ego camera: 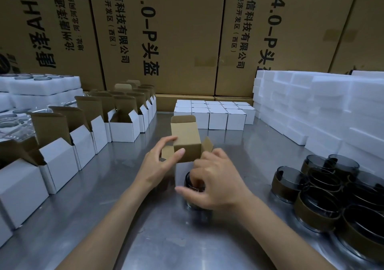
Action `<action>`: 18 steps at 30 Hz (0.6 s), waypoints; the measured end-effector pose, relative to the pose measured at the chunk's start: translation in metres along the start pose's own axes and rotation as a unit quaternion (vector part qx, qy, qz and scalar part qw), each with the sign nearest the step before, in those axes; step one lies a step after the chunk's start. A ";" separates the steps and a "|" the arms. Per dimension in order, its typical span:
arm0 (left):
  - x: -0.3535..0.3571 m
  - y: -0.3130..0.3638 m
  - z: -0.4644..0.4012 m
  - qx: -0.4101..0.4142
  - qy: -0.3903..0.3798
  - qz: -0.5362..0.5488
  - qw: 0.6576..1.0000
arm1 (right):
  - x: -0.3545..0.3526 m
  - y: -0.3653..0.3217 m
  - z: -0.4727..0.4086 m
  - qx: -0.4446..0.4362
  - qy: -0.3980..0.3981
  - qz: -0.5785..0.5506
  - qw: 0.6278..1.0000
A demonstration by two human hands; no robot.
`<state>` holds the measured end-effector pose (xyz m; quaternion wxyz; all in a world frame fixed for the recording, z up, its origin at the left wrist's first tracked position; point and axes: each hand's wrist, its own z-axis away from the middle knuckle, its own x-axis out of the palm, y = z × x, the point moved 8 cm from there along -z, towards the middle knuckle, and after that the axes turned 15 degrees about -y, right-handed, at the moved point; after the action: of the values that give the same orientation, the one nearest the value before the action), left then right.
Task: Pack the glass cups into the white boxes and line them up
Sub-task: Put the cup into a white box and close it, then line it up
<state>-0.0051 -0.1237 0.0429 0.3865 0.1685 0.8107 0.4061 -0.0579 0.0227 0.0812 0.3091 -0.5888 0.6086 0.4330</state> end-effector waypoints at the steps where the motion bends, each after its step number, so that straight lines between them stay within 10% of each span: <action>1: 0.000 0.002 0.001 0.002 0.001 -0.005 1.000 | 0.007 -0.004 -0.002 -0.009 -0.034 0.017 0.999; 6: 0.002 0.003 0.001 0.003 -0.007 0.002 1.000 | 0.009 -0.005 -0.001 0.003 -0.034 -0.092 0.995; 12: 0.005 0.006 0.001 0.018 -0.010 0.016 1.000 | -0.035 0.002 0.017 0.055 0.249 -0.044 0.966; 18: 0.013 0.017 0.002 0.025 -0.021 0.019 0.999 | -0.028 0.010 0.013 0.108 0.258 0.002 0.960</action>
<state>-0.0126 -0.1048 0.0497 0.3911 0.2015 0.8093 0.3891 -0.0666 0.0459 0.1022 0.2026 -0.6422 0.7121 0.1985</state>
